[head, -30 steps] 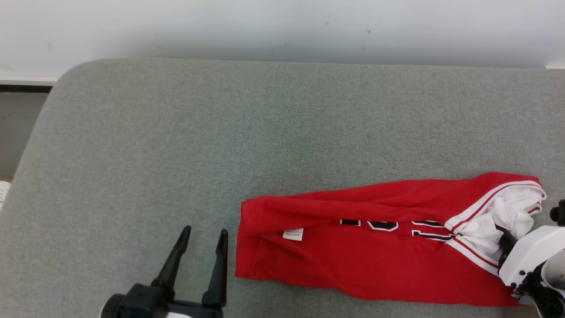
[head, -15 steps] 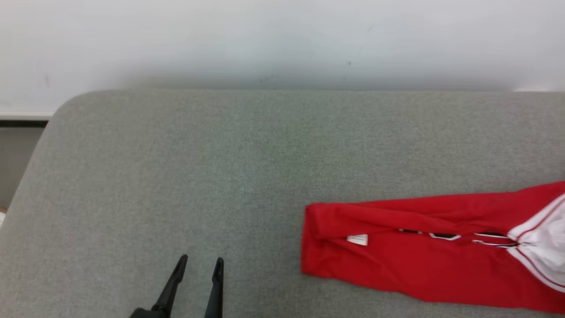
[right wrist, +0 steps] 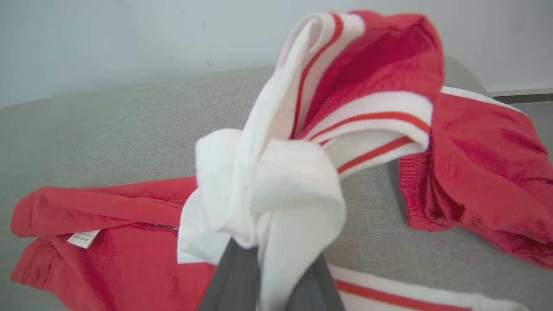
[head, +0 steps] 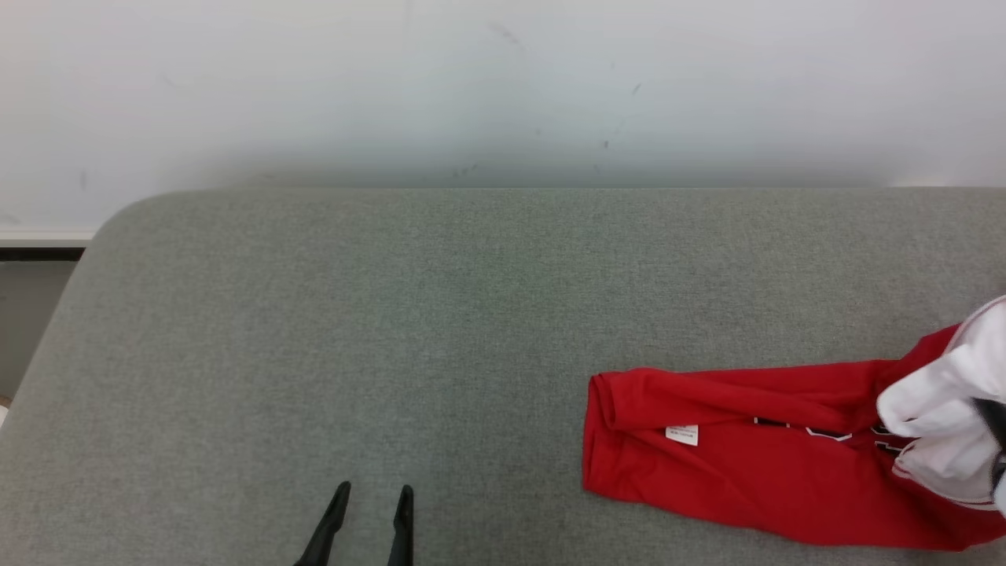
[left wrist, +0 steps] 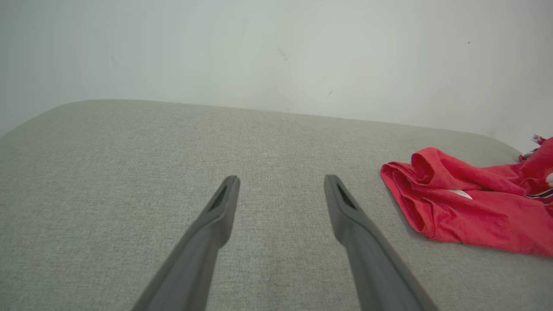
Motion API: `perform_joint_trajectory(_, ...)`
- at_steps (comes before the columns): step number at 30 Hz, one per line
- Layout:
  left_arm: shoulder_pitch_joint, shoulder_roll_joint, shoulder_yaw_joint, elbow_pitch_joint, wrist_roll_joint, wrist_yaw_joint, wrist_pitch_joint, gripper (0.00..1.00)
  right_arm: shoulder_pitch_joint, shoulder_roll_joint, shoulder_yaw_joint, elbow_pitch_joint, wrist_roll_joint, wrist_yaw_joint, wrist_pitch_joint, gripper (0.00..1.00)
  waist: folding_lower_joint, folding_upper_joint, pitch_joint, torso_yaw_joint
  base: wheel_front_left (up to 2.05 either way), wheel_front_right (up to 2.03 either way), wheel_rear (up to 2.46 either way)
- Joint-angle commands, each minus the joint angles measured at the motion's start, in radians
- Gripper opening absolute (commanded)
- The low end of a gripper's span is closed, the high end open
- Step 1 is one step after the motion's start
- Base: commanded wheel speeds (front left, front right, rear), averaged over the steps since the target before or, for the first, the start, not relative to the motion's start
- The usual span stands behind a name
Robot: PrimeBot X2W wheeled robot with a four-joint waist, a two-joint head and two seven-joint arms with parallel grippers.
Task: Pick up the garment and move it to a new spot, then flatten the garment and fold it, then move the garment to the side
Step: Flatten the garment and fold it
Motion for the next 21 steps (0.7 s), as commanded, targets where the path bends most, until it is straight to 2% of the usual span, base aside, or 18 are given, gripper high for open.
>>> perform_joint_trajectory(1,0.010,-0.002,0.000,0.005,0.012,-0.003,-0.001,1.00,0.013,0.016,0.018,-0.022,-0.010,-0.002,0.012,0.00,0.0000,-0.0001,0.001,0.004,0.00,0.00,0.00)
perform_joint_trajectory(6,0.001,-0.008,-0.002,0.017,0.013,-0.012,-0.001,1.00,0.010,0.144,0.114,-0.071,-0.042,-0.002,0.039,0.00,0.0000,-0.0001,0.006,0.016,0.00,0.00,0.00)
perform_joint_trajectory(10,-0.006,-0.010,-0.001,0.026,0.016,-0.016,-0.001,1.00,-0.001,0.265,0.170,-0.039,-0.093,-0.002,0.014,0.00,0.0000,-0.0001,0.009,0.027,0.00,0.00,0.00)
perform_joint_trajectory(13,-0.010,-0.011,0.002,0.034,0.014,-0.022,-0.001,1.00,-0.012,0.332,0.191,0.006,-0.137,-0.002,-0.018,0.00,0.0000,-0.0001,0.011,0.035,0.00,0.00,0.00)
perform_joint_trajectory(17,-0.013,-0.012,0.003,0.042,0.017,-0.026,-0.001,1.00,-0.038,0.383,0.190,0.065,-0.173,-0.002,-0.073,0.00,0.0000,-0.0001,0.016,0.044,0.00,0.00,0.00)
perform_joint_trajectory(21,-0.012,-0.013,0.003,0.049,0.021,-0.029,-0.001,1.00,-0.067,0.402,0.201,0.108,-0.183,-0.002,-0.108,0.00,0.0000,-0.0001,0.020,0.049,0.00,0.00,0.00)
